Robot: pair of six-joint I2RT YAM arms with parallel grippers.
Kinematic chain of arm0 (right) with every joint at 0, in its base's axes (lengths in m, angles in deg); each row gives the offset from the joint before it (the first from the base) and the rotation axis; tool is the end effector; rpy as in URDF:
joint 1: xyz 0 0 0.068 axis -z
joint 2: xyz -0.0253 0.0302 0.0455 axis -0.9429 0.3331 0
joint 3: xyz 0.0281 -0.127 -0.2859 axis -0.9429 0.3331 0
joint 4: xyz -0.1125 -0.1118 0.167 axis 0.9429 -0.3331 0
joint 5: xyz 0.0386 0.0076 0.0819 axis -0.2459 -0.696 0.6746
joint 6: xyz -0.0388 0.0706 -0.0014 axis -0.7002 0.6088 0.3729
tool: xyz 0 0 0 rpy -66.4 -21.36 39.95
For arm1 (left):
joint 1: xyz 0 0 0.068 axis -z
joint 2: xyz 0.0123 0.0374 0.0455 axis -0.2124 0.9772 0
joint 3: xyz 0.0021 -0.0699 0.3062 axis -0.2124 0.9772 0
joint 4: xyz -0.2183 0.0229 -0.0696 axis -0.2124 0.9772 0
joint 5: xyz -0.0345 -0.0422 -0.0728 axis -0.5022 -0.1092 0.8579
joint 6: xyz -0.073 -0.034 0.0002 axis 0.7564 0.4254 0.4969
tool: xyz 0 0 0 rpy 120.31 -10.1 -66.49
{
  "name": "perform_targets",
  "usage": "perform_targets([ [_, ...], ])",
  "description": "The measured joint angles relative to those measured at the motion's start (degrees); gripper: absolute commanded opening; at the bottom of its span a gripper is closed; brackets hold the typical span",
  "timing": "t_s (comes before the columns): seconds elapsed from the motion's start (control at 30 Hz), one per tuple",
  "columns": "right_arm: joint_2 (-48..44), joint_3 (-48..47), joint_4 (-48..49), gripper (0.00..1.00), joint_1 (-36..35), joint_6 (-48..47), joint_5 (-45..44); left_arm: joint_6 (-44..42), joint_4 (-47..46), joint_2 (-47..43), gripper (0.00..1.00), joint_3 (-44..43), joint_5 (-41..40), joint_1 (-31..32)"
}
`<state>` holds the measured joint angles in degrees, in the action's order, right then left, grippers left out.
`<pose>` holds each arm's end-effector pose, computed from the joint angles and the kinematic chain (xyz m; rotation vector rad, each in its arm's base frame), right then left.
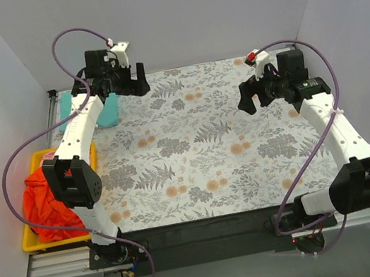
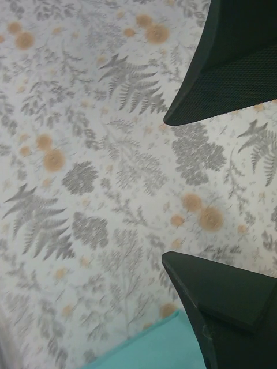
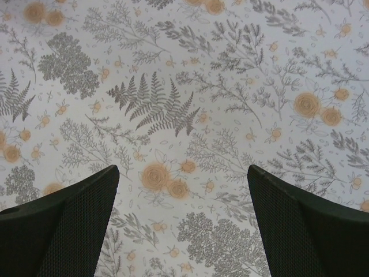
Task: Fold and stack the t-shirts
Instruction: Reset both grippers
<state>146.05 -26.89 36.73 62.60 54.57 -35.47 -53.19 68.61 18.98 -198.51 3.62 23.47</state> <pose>0.2735 0.0671 0.3771 -0.6606 2.0392 0.3853 0.4142 -0.1044 0.3886 -0.2747 2.2978 -0.7746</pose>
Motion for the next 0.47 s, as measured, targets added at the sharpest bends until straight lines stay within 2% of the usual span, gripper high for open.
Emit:
perform_targets([
  [0.3, -6.21, 13.33, -1.95, 0.98, -0.04, 1.57, -5.51, 2.21, -0.83, -12.83, 0.93, 30.99, 1.51, 1.86],
  [0.47, -9.05, 18.71, -3.48, 0.98, -0.04, 2.43, -6.25, 2.29, -2.29, -21.94, 0.93, 41.27, 1.2, 2.05],
])
